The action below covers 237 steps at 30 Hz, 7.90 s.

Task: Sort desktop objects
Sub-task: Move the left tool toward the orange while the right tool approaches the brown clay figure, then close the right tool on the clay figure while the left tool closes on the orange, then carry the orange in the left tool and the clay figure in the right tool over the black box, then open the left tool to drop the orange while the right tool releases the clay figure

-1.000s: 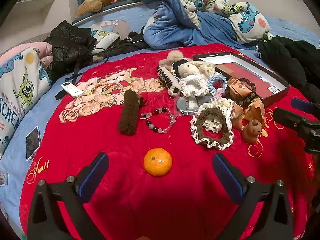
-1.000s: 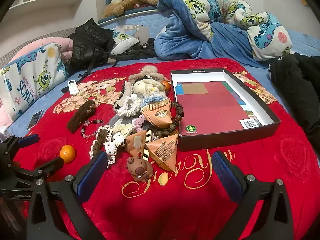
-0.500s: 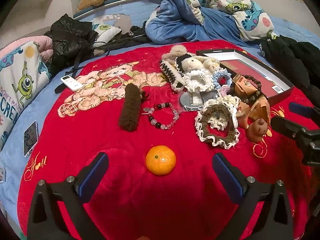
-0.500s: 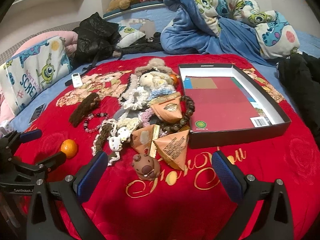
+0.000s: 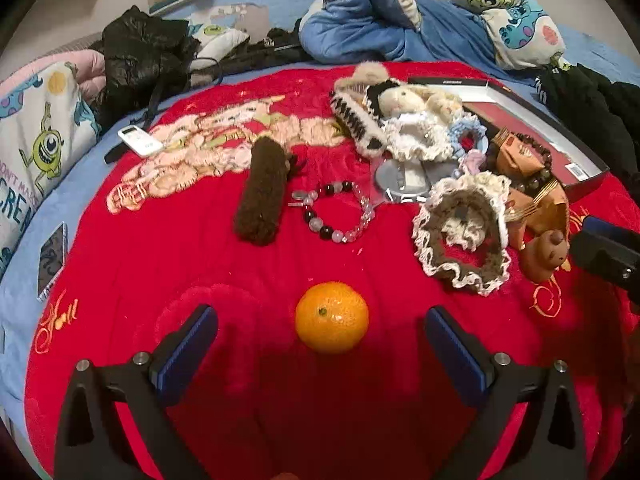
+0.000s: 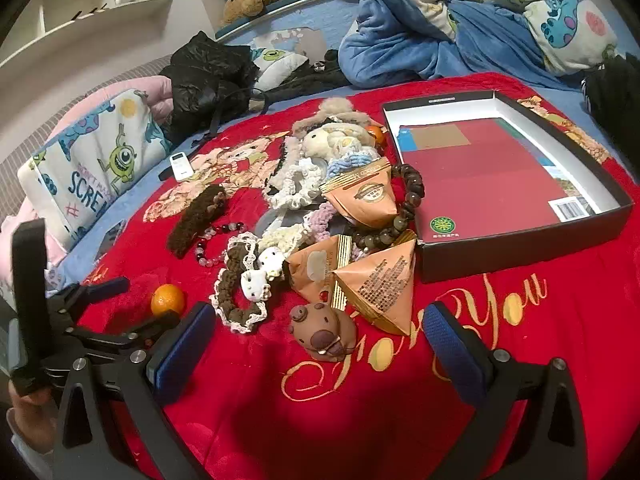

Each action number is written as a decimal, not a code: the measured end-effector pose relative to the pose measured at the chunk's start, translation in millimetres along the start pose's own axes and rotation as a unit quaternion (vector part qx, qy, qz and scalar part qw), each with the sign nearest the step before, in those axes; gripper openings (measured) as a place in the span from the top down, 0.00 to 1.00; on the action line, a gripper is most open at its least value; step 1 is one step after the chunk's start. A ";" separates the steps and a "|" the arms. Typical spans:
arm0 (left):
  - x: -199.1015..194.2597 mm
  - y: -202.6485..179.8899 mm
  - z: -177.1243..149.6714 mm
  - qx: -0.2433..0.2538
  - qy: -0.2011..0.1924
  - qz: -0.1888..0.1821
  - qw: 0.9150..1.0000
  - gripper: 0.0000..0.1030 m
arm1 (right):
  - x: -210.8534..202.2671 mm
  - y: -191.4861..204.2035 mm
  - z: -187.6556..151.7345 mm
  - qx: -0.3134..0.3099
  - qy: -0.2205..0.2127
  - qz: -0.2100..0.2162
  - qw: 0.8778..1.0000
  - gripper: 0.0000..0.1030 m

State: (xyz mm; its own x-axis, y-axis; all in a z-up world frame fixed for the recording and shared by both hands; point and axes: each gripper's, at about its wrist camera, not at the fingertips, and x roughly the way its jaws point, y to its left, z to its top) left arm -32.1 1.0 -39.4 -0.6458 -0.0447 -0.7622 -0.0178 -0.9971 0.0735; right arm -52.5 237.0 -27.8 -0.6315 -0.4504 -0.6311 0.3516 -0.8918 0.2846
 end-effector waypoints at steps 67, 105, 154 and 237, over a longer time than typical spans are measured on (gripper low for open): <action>1.0 7.2 -21.6 -0.051 -0.017 -0.034 0.998 0.62 | 21.0 14.2 -17.4 0.005 0.043 0.011 0.999 0.67; -60.1 -126.2 -1.0 -0.003 -0.083 -0.137 0.987 0.62 | -80.7 -56.3 -17.1 0.033 -0.038 -0.049 0.998 0.67; -37.5 -212.4 82.5 0.022 -0.083 -0.186 0.979 0.62 | -100.7 -140.4 52.2 0.101 -0.130 -0.064 0.984 0.67; 34.1 -245.3 94.5 0.097 -0.174 -0.127 0.972 0.00 | -16.7 -144.0 55.4 -0.011 -0.133 -0.200 0.971 0.00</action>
State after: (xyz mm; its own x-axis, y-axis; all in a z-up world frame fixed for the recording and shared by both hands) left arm -122.0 249.8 -22.6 -0.8202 0.2583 -0.5104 -0.3319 -0.9416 0.0569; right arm -130.8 370.6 -18.2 -0.8751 -0.0662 -0.4794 0.0543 -0.9978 0.0386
